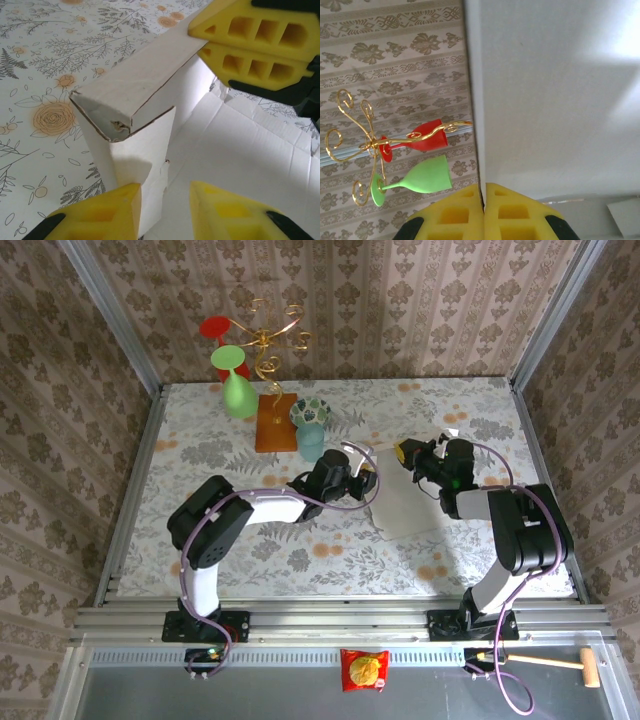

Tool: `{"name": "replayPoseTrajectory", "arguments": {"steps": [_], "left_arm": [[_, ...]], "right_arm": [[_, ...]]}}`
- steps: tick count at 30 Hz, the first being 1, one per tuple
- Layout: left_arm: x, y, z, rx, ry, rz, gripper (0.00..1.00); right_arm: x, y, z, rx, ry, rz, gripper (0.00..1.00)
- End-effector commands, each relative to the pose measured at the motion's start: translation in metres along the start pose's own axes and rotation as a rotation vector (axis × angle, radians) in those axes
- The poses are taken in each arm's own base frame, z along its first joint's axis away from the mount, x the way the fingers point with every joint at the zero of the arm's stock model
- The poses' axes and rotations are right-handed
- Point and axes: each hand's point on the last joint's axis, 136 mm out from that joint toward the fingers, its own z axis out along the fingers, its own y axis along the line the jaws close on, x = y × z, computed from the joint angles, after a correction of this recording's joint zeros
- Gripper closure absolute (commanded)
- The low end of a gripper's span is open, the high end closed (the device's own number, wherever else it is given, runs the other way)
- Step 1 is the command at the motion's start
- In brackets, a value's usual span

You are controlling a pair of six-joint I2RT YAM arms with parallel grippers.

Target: Fold the paper box

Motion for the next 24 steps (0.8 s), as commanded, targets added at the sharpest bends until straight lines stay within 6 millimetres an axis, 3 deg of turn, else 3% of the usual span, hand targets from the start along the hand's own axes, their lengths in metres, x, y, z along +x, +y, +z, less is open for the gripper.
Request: {"name": "replayPoseTrajectory", "arguments": {"steps": [1, 9, 15, 21, 24], "left_arm": [[0.012, 0.019, 0.011, -0.072, 0.016, 0.041, 0.68], [0.017, 0.037, 0.018, -0.112, -0.014, 0.071, 0.7], [0.004, 0.052, 0.014, -0.137, -0.04, 0.084, 0.7], [-0.005, 0.036, 0.006, -0.029, -0.025, 0.147, 0.72], [-0.002, 0.04, -0.002, -0.036, -0.01, 0.175, 0.73]], "right_arm": [[0.019, 0.014, -0.004, -0.047, 0.095, -0.051, 1.0], [0.011, -0.001, 0.004, -0.072, 0.093, -0.05, 1.0], [0.006, -0.004, 0.01, -0.047, 0.08, -0.029, 1.0], [0.003, -0.003, 0.013, -0.001, 0.087, -0.026, 1.0], [0.002, -0.003, 0.017, 0.011, 0.094, -0.015, 1.0]]}}
